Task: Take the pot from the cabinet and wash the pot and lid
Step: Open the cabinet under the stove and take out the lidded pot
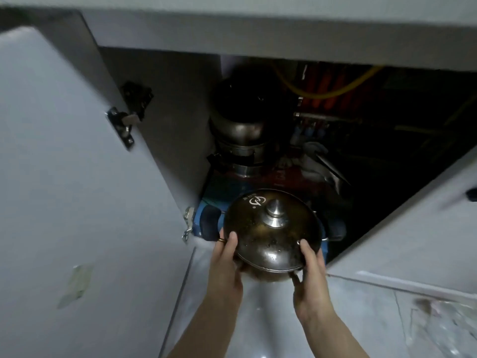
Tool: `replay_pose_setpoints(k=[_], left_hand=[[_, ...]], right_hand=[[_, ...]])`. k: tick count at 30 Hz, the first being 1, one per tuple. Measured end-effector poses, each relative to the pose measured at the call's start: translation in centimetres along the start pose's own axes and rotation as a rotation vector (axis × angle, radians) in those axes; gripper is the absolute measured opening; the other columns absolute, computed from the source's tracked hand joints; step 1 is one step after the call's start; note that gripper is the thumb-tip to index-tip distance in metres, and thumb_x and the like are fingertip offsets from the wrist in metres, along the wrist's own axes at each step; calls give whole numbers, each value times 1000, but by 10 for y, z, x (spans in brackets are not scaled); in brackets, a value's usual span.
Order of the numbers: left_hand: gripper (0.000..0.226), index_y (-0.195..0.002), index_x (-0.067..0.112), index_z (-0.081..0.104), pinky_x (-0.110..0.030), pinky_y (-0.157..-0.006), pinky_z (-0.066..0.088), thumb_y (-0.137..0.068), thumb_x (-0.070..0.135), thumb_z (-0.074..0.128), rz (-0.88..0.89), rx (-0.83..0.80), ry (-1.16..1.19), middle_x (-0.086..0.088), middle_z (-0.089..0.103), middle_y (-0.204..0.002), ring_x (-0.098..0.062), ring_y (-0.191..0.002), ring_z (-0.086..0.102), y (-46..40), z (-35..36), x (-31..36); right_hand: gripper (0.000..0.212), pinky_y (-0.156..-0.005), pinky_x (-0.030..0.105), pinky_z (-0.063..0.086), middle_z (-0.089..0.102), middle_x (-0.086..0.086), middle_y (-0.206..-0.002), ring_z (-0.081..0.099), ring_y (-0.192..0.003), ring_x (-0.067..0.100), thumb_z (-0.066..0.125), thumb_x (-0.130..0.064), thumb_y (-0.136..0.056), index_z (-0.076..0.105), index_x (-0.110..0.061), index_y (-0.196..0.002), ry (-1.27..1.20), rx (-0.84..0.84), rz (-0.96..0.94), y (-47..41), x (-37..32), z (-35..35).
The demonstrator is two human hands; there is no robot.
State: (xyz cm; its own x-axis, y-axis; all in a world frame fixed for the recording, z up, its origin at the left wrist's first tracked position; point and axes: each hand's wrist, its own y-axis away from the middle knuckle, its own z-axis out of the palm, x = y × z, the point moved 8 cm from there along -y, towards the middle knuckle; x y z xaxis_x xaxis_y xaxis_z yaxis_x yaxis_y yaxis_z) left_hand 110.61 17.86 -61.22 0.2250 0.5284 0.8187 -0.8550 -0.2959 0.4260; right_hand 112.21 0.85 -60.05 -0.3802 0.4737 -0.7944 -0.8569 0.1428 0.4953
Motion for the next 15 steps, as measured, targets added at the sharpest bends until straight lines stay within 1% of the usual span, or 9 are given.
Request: replay_pose_setpoints(k=[1, 2, 3, 4, 6, 10, 13, 15], left_hand=[[36, -132, 26, 51, -34, -83, 56, -96, 22, 47, -22, -2, 14, 15, 63, -119, 4, -98, 64, 19, 2, 14], [35, -129, 26, 53, -35, -82, 55, -95, 23, 47, -46, 3, 45, 18, 68, -108, 6, -89, 66, 38, 7, 31], [34, -127, 27, 54, -36, -83, 52, -94, 24, 48, -61, 1, 65, 21, 72, -99, 7, -84, 67, 55, 11, 46], [34, -127, 28, 55, -38, -87, 50, -93, 24, 49, -78, -5, 75, 21, 73, -96, 6, -84, 68, 72, 15, 61], [36, -128, 29, 56, -42, -95, 46, -92, 24, 52, -127, 30, 113, 16, 73, -100, -2, -93, 66, 106, 22, 88], [39, -128, 28, 55, -41, -97, 45, -90, 24, 55, -171, 64, 104, 8, 67, -116, -10, -105, 59, 164, 33, 137], [33, -122, 30, 60, -42, -101, 44, -89, 24, 57, -179, 71, 76, 8, 69, -115, -12, -110, 58, 199, 40, 167], [34, -123, 31, 60, -40, -99, 45, -89, 25, 57, -170, 64, 55, 11, 70, -113, -11, -112, 59, 222, 46, 185]], right_hand=[[37, -78, 24, 42, 62, -15, -114, 57, -97, 1, 55, -29, -90, 50, -37, -126, -2, 6, 24, 18, -7, 2], [37, -78, 24, 42, 62, -14, -114, 56, -97, 1, 55, -29, -90, 51, -37, -126, 0, 16, 44, 36, -15, 3], [38, -79, 24, 42, 62, -13, -116, 56, -99, 2, 56, -29, -90, 51, -36, -127, 4, 23, 62, 53, -23, 6], [40, -80, 25, 42, 62, -12, -119, 56, -102, 3, 56, -29, -89, 50, -36, -128, 10, 29, 76, 70, -32, 8], [42, -84, 27, 42, 61, -10, -124, 56, -107, 5, 56, -30, -89, 50, -35, -130, 23, 39, 92, 104, -51, 12], [40, -99, 34, 39, 60, -10, -127, 54, -114, 7, 56, -32, -89, 52, -37, -128, 25, 49, 121, 168, -93, 21], [38, -105, 37, 37, 59, -11, -129, 51, -120, 10, 57, -33, -88, 54, -39, -125, 22, 49, 125, 212, -121, 25], [37, -105, 38, 37, 59, -12, -129, 50, -123, 11, 57, -34, -87, 55, -40, -124, 15, 50, 129, 237, -136, 27]])
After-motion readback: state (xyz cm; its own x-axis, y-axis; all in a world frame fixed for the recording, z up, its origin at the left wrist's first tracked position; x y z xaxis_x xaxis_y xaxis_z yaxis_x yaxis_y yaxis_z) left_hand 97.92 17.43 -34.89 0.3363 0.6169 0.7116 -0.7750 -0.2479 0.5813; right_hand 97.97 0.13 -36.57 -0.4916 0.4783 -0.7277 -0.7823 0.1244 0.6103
